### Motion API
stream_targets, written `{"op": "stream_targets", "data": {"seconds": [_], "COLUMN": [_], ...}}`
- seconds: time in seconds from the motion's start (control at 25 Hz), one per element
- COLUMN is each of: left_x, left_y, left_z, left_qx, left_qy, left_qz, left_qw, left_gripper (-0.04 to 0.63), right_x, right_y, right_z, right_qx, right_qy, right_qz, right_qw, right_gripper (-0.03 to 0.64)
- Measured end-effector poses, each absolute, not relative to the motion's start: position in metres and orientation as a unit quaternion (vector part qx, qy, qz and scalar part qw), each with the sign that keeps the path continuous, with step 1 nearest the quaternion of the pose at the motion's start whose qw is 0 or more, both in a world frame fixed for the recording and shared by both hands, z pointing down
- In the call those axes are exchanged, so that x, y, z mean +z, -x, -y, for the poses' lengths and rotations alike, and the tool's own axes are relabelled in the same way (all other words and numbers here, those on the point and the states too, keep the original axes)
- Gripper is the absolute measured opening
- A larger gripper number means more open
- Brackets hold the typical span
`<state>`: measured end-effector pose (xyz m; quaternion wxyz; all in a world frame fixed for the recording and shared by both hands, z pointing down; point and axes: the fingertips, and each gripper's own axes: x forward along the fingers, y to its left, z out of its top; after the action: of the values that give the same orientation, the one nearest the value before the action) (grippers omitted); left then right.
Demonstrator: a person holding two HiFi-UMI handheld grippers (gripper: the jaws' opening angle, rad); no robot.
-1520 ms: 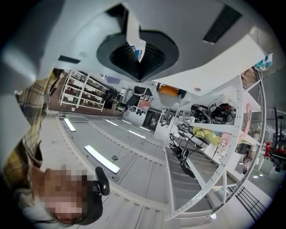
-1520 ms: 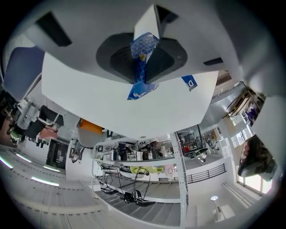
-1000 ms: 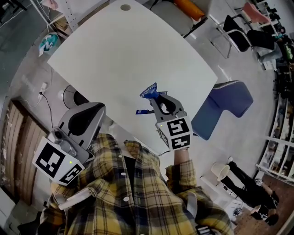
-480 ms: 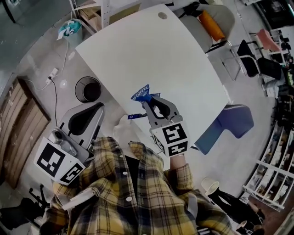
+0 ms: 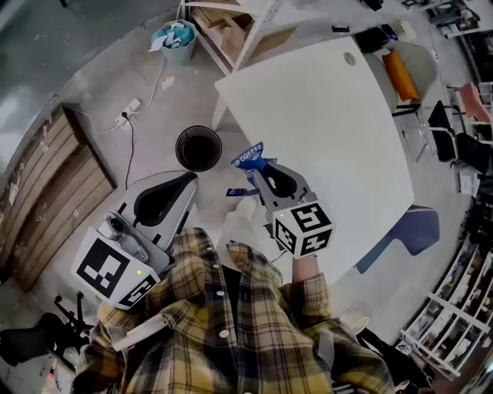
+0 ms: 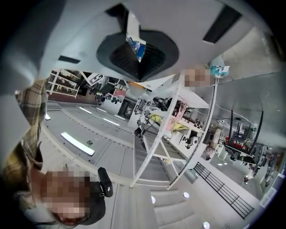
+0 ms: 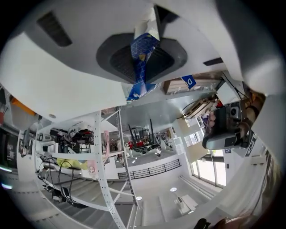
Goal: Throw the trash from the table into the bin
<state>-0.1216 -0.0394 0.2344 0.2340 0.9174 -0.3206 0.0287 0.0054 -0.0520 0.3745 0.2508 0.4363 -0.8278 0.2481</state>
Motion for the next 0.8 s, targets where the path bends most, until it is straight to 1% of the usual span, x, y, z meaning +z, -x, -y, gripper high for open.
{"op": "stream_targets", "data": {"seconds": [0.2,0.36,0.48,0.64,0.8], "left_x": [0.254,0.267,0.277,0.29,0.306], "left_y": [0.182,0.207,0.215,0.224,0.227], "left_z": [0.061,0.072,0.078,0.086,0.095], "left_qx": [0.041,0.049,0.05,0.043,0.044], "left_qy": [-0.918,-0.92,-0.921,-0.914,-0.908], "left_qz": [0.313,0.301,0.293,0.301,0.312], "left_qw": [0.242,0.247,0.253,0.268,0.275], "left_gripper": [-0.002,-0.002,-0.002,-0.002,-0.002], "right_x": [0.403,0.423,0.439,0.465,0.498], "right_y": [0.067,0.106,0.123,0.137,0.142], "right_z": [0.086,0.105,0.117,0.125,0.128], "right_qx": [0.288,0.307,0.319,0.367,0.402], "right_qy": [-0.428,-0.421,-0.417,-0.407,-0.4], "right_qz": [0.827,0.825,0.82,0.809,0.796], "right_qw": [0.222,0.219,0.227,0.213,0.214], "right_gripper": [0.06,0.06,0.06,0.06,0.06]}}
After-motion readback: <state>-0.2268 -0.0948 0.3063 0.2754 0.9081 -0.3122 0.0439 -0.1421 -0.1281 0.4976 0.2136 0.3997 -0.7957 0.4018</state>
